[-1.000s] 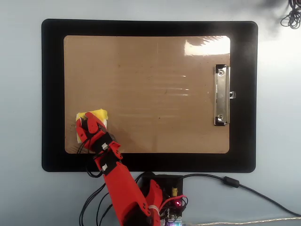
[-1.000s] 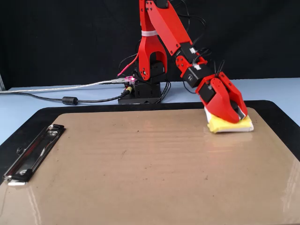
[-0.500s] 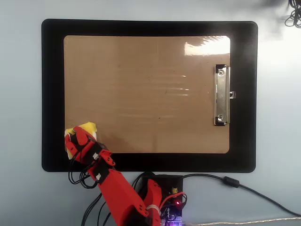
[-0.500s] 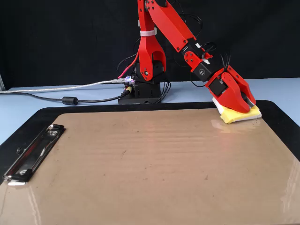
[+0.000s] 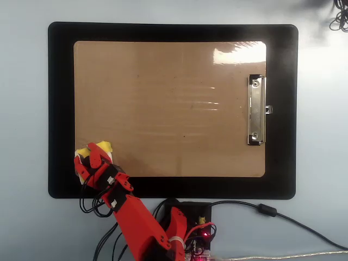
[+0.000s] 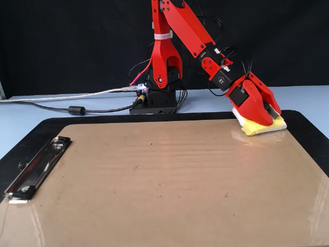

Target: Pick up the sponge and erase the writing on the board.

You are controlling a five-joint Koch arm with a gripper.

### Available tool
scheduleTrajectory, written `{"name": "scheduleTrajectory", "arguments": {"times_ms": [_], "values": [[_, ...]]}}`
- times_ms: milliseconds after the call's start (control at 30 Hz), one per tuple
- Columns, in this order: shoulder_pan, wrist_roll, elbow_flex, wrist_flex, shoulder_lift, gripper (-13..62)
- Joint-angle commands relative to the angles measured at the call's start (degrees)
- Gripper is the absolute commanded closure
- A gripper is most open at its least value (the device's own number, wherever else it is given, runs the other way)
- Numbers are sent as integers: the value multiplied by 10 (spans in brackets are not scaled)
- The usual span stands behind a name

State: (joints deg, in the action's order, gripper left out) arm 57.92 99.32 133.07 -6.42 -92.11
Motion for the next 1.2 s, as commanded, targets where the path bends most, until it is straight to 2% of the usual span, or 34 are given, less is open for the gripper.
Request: {"name": "scheduleTrajectory", "arguments": {"times_ms": [0, 333, 767, 933, 1167], "values": [[4, 7, -1, -7, -11, 166], [3, 14, 2, 0, -40, 166], [-18, 20, 11, 98, -240, 156], [-81, 13, 62, 314, -417, 158], [-195, 0, 23, 650, -426, 158]]}}
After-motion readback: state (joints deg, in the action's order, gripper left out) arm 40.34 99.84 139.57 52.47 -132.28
